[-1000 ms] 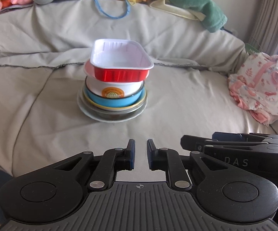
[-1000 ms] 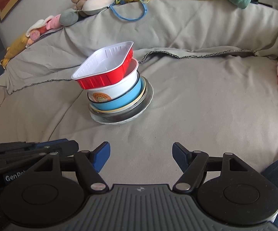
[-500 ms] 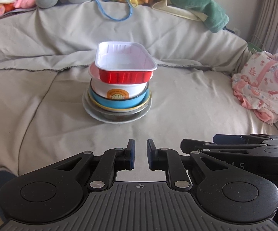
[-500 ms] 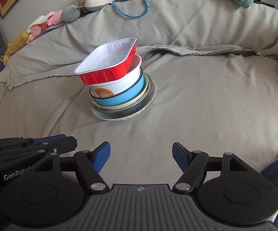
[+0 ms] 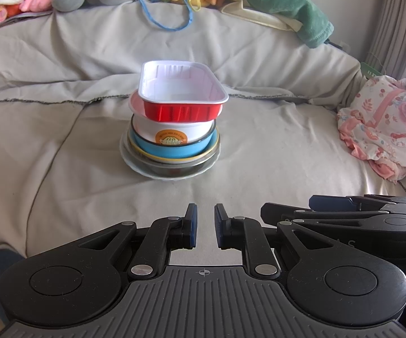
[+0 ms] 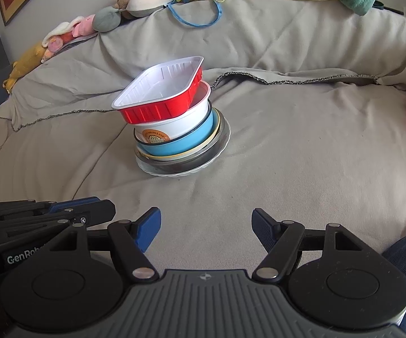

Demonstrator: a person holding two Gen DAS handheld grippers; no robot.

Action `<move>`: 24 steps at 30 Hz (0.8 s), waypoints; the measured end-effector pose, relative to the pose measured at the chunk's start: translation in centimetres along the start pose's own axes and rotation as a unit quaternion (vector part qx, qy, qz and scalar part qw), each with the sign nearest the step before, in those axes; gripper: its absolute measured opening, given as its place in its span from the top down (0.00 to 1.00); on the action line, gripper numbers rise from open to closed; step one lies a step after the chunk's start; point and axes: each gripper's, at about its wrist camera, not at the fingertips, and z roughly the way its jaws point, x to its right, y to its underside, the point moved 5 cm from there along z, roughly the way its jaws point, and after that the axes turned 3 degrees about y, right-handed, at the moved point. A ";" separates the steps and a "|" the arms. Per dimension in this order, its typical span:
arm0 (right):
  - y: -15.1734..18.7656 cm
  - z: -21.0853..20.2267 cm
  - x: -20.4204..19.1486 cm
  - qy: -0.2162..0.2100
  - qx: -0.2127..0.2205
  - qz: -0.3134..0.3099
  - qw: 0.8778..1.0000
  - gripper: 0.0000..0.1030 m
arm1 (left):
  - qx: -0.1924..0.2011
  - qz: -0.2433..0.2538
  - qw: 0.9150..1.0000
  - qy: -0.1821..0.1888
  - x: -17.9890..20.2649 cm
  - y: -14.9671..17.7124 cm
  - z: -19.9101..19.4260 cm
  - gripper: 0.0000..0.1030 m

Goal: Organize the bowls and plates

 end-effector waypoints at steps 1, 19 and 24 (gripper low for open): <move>0.0 0.0 0.0 0.000 0.000 0.000 1.000 0.30 | 0.000 0.000 1.000 0.000 0.0 0.0 0.1 0.84; 0.2 0.0 -0.2 -0.005 0.003 0.002 1.000 0.30 | -0.001 -0.004 1.000 -0.016 -0.4 0.0 0.3 0.83; 0.1 0.3 0.3 -0.019 0.002 0.013 1.000 0.30 | -0.008 -0.008 0.999 -0.040 -1.0 -0.2 1.3 0.82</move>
